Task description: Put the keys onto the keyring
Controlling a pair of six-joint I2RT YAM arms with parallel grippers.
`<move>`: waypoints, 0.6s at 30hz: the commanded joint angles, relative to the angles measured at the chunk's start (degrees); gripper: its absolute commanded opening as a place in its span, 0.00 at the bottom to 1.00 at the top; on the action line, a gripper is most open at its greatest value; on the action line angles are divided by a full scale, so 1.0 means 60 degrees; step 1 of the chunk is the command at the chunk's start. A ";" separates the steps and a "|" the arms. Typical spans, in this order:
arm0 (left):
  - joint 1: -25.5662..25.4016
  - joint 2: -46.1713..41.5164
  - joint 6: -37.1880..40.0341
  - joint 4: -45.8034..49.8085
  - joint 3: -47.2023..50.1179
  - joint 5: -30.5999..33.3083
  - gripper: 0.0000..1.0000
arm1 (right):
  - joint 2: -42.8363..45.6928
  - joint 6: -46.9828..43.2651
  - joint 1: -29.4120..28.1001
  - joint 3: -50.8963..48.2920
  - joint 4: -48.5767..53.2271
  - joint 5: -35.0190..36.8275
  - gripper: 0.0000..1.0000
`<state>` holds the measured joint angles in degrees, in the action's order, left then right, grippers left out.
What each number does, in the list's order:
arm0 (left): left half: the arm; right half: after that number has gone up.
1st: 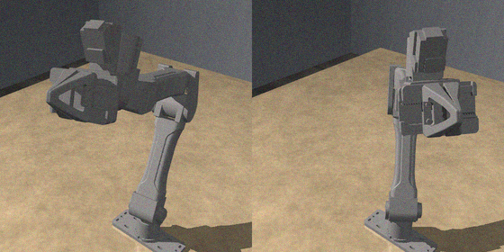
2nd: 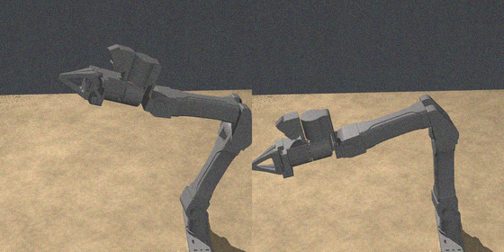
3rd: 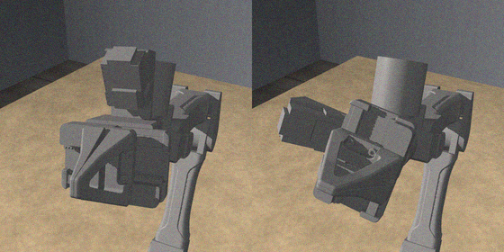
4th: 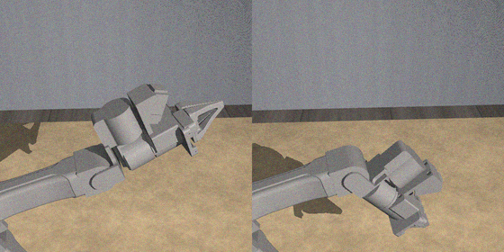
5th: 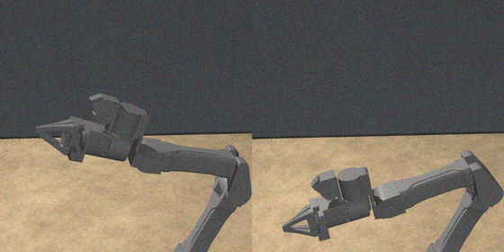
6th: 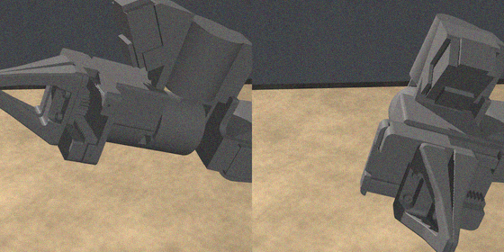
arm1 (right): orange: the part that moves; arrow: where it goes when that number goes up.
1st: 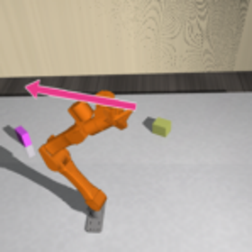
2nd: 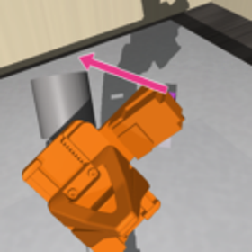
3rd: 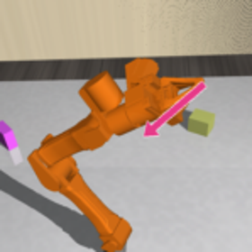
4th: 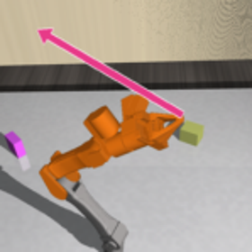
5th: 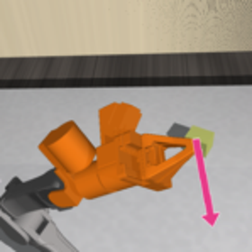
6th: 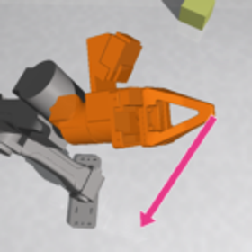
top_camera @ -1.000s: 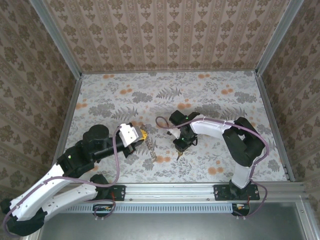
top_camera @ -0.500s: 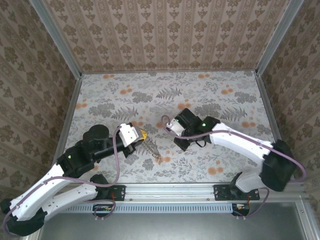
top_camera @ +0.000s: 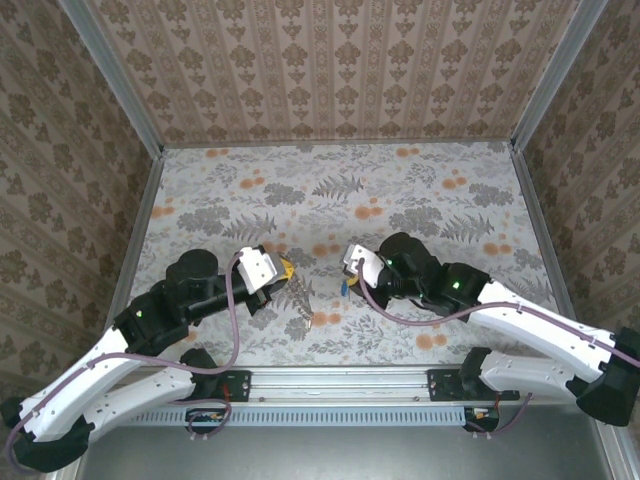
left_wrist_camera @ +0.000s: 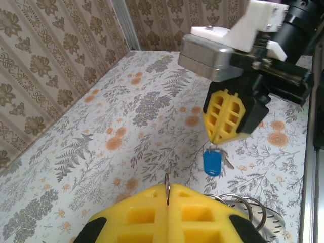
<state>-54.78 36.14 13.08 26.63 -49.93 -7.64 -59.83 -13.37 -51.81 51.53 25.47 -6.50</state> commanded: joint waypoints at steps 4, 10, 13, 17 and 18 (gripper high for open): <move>-0.0116 -0.0014 0.0061 -0.0187 -0.0167 -0.0404 0.00 | 0.0812 -0.0176 -0.0264 -0.0070 -0.1187 -0.1494 0.00; -0.0294 0.0206 0.0328 0.0141 -0.0372 -0.1598 0.00 | 0.1535 -0.0433 -0.0243 -0.0048 -0.2219 -0.2579 0.00; -0.0325 0.0218 0.0404 0.0125 -0.0421 -0.2143 0.00 | 0.1388 -0.0547 -0.0227 0.0260 -0.2182 -0.3077 0.00; -0.0345 0.0243 0.0467 0.0084 -0.0456 -0.2587 0.00 | 0.1282 -0.0635 -0.0231 0.0359 -0.2406 -0.3621 0.00; -0.0335 0.0268 0.0491 0.0074 -0.0474 -0.2702 0.00 | 0.1242 -0.0627 -0.0227 0.0328 -0.2504 -0.3684 0.00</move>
<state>-56.29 38.04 14.52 28.01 -50.06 -19.40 -52.12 -15.97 -53.15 52.12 13.30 -24.08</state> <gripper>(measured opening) 0.045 0.064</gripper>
